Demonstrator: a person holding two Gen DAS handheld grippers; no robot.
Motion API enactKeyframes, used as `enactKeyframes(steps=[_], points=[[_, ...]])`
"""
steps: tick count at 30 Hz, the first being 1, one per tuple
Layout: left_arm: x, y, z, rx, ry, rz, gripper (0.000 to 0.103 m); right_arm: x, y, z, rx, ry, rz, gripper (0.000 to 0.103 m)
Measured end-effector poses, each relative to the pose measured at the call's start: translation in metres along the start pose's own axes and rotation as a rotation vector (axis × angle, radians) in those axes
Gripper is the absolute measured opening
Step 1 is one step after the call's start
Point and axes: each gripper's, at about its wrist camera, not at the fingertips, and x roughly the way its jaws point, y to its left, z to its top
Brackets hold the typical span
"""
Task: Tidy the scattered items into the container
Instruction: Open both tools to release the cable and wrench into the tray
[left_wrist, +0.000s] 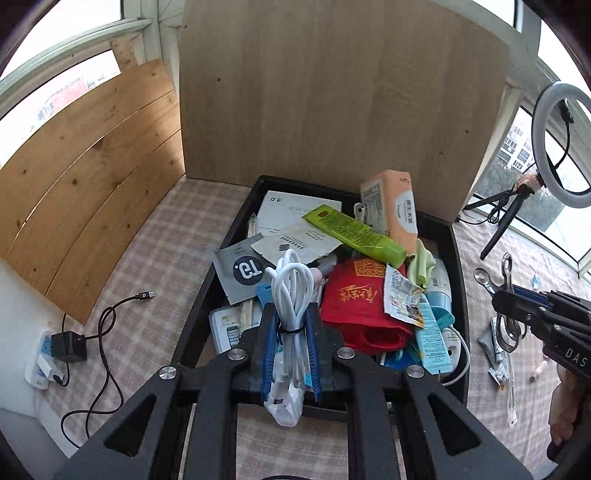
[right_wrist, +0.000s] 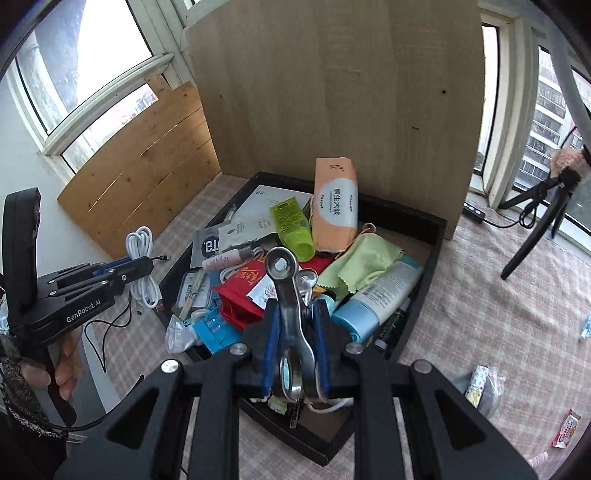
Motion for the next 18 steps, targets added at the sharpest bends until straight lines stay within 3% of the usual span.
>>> enactKeyframes(steps=[1, 2, 4, 6, 11, 18], points=[[0.0, 0.002, 0.001, -0.011, -0.003, 0.0, 0.016, 0.002, 0.002, 0.003, -0.003, 0.005, 0.01, 0.02], [0.001, 0.005, 0.002, -0.026, -0.009, 0.004, 0.019, 0.004, 0.004, 0.006, -0.007, 0.009, 0.003, 0.028], [0.0, 0.01, 0.003, -0.059, -0.022, 0.007, 0.043, 0.005, 0.007, 0.01, -0.017, 0.005, -0.044, 0.044], [-0.001, 0.012, 0.003, -0.075, -0.033, 0.001, 0.05, 0.001, 0.009, 0.01, -0.027, -0.015, -0.058, 0.048], [-0.006, 0.001, 0.003, -0.051, -0.042, -0.017, 0.048, -0.006, 0.003, 0.006, -0.021, -0.035, -0.076, 0.048], [-0.007, -0.053, 0.001, 0.068, -0.035, -0.086, 0.048, -0.027, -0.041, -0.022, 0.079, -0.027, -0.093, 0.048]])
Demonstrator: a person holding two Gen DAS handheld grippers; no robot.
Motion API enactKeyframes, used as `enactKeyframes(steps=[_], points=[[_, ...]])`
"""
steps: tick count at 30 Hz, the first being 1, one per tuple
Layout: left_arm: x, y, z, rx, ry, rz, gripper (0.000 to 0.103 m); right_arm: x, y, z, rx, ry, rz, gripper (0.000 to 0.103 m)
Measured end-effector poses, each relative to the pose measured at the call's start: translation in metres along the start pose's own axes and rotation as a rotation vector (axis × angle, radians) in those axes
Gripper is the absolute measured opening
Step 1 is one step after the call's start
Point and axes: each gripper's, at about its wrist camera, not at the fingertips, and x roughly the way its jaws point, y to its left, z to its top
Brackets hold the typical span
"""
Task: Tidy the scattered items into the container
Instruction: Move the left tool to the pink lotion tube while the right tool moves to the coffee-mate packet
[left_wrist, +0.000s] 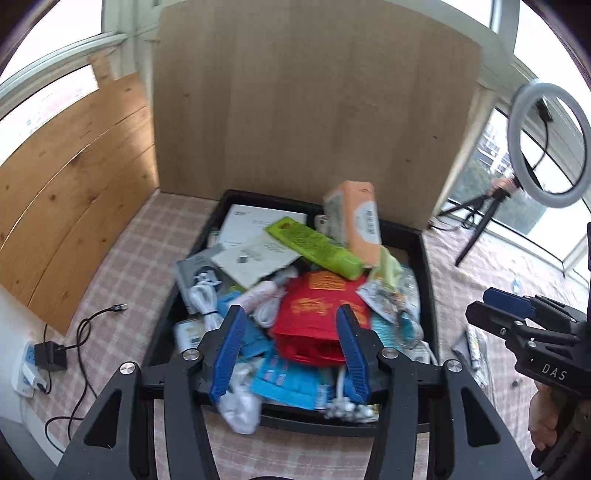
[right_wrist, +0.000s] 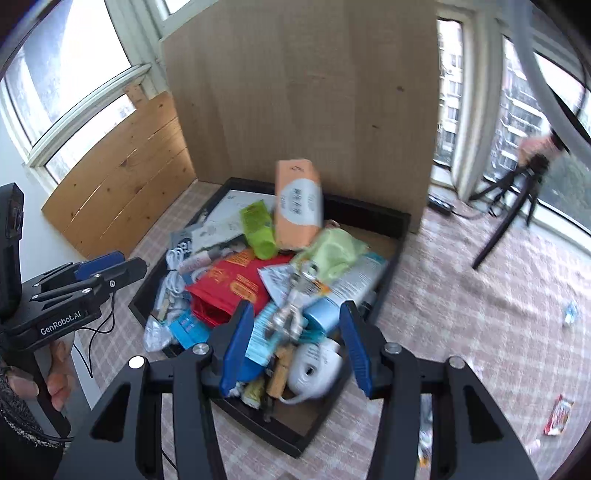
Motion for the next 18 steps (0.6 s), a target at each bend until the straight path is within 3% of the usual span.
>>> enactKeyframes(steps=[11, 18], points=[[0.034, -0.139, -0.012, 0.208, 0.095, -0.204, 0.048, -0.061, -0.155, -0.062, 0.246, -0.012, -0.213, 0.048], [0.044, -0.25, -0.043, 0.421, 0.158, -0.356, 0.048, -0.105, -0.255, -0.112, 0.36, 0.022, -0.395, 0.048]])
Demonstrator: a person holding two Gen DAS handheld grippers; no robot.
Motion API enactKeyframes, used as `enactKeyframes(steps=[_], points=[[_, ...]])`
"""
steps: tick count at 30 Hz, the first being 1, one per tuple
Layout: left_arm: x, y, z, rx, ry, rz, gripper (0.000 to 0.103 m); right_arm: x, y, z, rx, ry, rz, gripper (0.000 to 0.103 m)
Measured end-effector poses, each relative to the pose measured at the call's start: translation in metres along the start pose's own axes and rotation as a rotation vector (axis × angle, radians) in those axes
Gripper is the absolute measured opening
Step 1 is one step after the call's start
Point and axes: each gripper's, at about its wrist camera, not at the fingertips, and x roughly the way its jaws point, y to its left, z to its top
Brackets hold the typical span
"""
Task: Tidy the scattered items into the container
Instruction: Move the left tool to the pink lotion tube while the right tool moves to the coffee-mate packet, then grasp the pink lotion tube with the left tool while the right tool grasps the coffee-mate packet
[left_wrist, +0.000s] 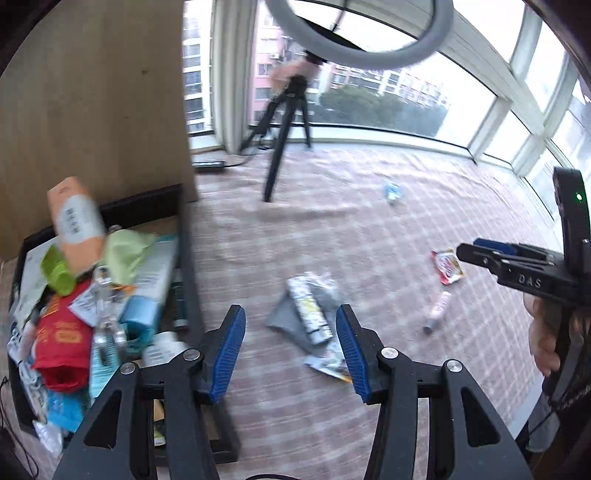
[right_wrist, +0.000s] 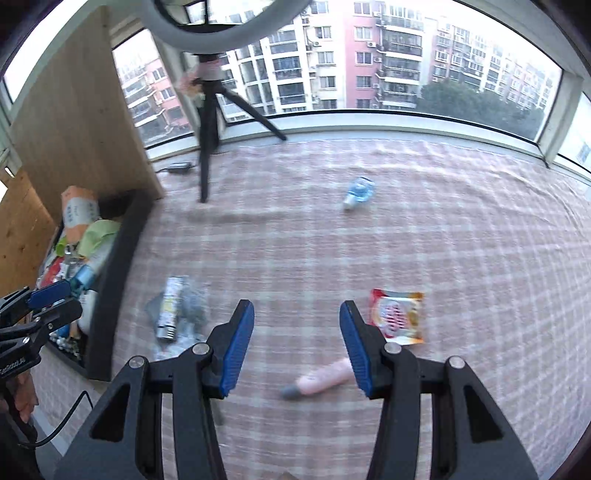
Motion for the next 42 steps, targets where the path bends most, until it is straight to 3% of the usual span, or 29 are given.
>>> enactKeyframes(steps=[7, 14, 32, 35, 37, 40, 42], points=[[0.042, -0.095, 0.008, 0.192, 0.056, -0.099, 0.048, 0.027, -0.084, -0.009, 0.101, 0.11, -0.039, 0.048], [0.089, -0.153, 0.005, 0.332, 0.139, -0.183, 0.048, 0.065, -0.091, 0.007, 0.108, 0.185, 0.034, 0.048], [0.143, -0.166, -0.002, 0.3, 0.234, -0.211, 0.048, 0.111, -0.105, 0.018, 0.154, 0.272, 0.134, 0.052], [0.148, -0.169, -0.004, 0.304, 0.247, -0.211, 0.04, 0.113, -0.103, 0.02, 0.152, 0.261, 0.131, 0.053], [0.149, -0.171, -0.006, 0.316, 0.229, -0.197, 0.03, 0.113, -0.097, 0.019, 0.108, 0.258, 0.108, 0.053], [0.148, -0.169, -0.007, 0.289, 0.211, -0.198, 0.023, 0.112, -0.087, 0.016, 0.024, 0.249, 0.071, 0.053], [0.148, -0.167, -0.008, 0.267, 0.199, -0.194, 0.02, 0.112, -0.083, 0.015, -0.019, 0.234, 0.04, 0.047]])
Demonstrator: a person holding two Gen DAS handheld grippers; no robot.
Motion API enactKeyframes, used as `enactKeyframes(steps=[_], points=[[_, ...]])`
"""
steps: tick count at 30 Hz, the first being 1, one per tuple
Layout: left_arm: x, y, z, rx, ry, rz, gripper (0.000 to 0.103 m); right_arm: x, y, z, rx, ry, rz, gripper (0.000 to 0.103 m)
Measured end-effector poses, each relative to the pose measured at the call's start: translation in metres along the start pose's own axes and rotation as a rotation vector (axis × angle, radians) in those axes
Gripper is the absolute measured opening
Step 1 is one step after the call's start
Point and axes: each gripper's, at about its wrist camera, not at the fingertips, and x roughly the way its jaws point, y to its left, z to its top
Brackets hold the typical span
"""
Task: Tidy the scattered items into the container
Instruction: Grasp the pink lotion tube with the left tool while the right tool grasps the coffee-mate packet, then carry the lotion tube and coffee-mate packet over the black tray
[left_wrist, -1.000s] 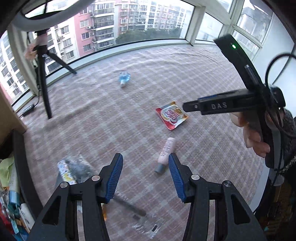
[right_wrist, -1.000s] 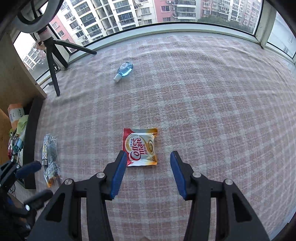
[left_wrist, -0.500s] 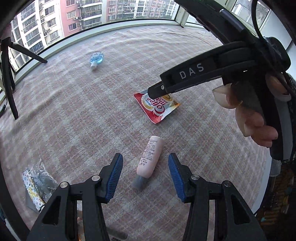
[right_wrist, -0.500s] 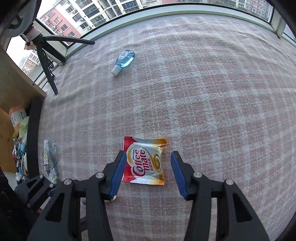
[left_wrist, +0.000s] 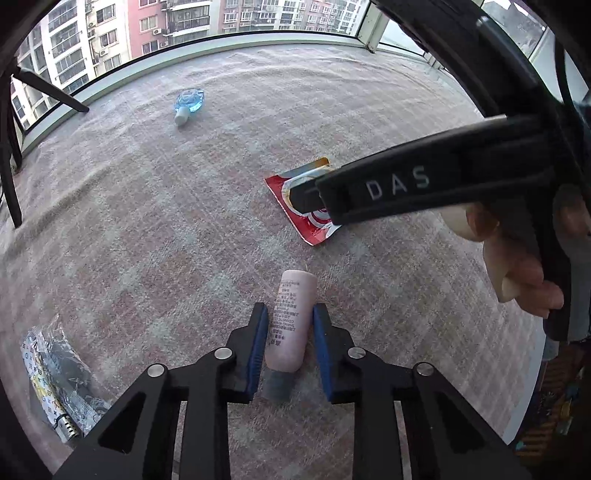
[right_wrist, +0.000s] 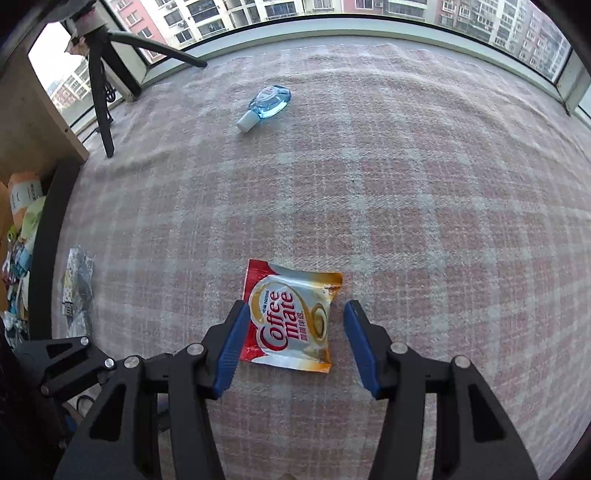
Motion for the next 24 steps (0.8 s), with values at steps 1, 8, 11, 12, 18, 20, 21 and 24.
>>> enactKeyframes(steps=[1, 8, 11, 12, 18, 20, 21, 24], points=[[0.0, 0.0, -0.001, 0.001, -0.006, 0.003, 0.02, 0.0, 0.001, -0.001, -0.015, -0.008, -0.023, 0.037], [-0.002, -0.004, -0.004, 0.013, -0.02, 0.024, 0.019, -0.013, -0.011, -0.016, 0.018, -0.031, 0.012, 0.008], [-0.005, 0.002, -0.007, -0.006, -0.019, 0.017, 0.019, -0.026, -0.016, -0.029, 0.041, -0.045, 0.019, 0.005], [-0.007, 0.004, -0.008, -0.013, -0.019, 0.018, 0.019, -0.03, -0.019, -0.032, 0.057, -0.053, 0.025, 0.005], [-0.025, 0.028, -0.014, -0.099, -0.039, 0.013, 0.019, -0.056, -0.03, -0.047, 0.106, -0.113, 0.053, 0.004], [-0.035, 0.033, -0.013, -0.115, -0.057, 0.019, 0.019, -0.068, -0.026, -0.053, 0.098, -0.143, 0.037, 0.003], [-0.041, 0.036, -0.014, -0.118, -0.067, 0.027, 0.019, -0.075, -0.024, -0.057, 0.093, -0.159, 0.028, 0.003], [-0.054, 0.039, -0.011, -0.141, -0.094, 0.04, 0.019, -0.092, -0.008, -0.056, 0.082, -0.198, 0.034, 0.004]])
